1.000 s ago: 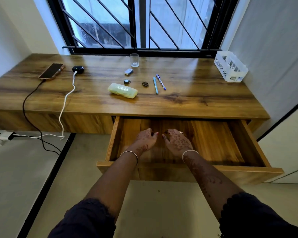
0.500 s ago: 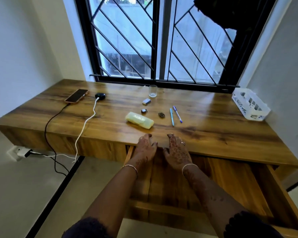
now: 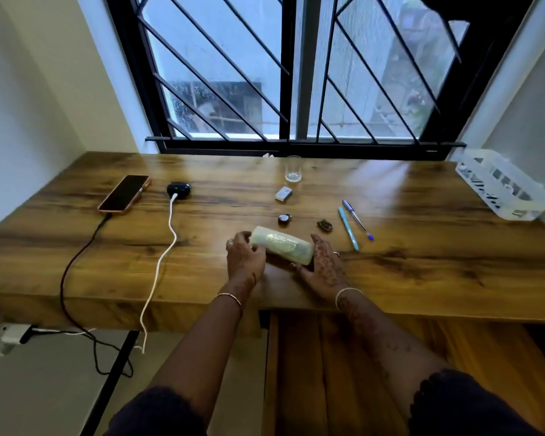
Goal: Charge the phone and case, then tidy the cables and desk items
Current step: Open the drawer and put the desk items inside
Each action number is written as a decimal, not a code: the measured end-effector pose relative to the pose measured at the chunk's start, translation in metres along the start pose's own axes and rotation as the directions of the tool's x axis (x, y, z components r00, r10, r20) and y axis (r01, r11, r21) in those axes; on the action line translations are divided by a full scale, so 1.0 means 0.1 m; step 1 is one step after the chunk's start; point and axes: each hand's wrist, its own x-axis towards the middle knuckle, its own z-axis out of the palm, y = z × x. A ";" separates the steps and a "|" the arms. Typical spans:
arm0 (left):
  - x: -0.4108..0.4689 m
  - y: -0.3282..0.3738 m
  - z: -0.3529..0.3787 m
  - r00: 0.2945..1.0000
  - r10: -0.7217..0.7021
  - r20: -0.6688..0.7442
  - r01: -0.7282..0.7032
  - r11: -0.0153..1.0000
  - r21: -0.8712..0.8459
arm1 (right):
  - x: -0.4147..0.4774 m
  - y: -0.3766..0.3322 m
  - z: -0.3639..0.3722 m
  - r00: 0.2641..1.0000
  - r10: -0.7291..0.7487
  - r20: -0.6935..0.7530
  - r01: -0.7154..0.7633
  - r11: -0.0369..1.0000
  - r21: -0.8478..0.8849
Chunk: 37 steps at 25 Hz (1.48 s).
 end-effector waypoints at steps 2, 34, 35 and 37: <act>0.13 -0.06 0.00 0.997 -0.020 0.074 0.018 1.000 0.016 | 0.05 -0.04 0.05 1.000 0.007 -0.018 -0.008 0.999 -0.035; -0.85 0.14 0.34 0.958 0.116 0.263 -0.093 0.991 -0.100 | -1.68 0.78 -0.30 0.976 0.182 0.122 -0.195 0.976 0.101; -0.80 0.15 0.34 0.958 0.105 0.265 -0.088 0.993 -0.072 | -1.66 0.76 -0.30 0.977 0.183 0.113 -0.194 0.977 0.090; -0.68 0.16 0.37 0.961 0.079 0.265 -0.068 0.996 -0.049 | -1.61 0.76 -0.27 0.974 0.187 0.128 -0.195 0.979 0.051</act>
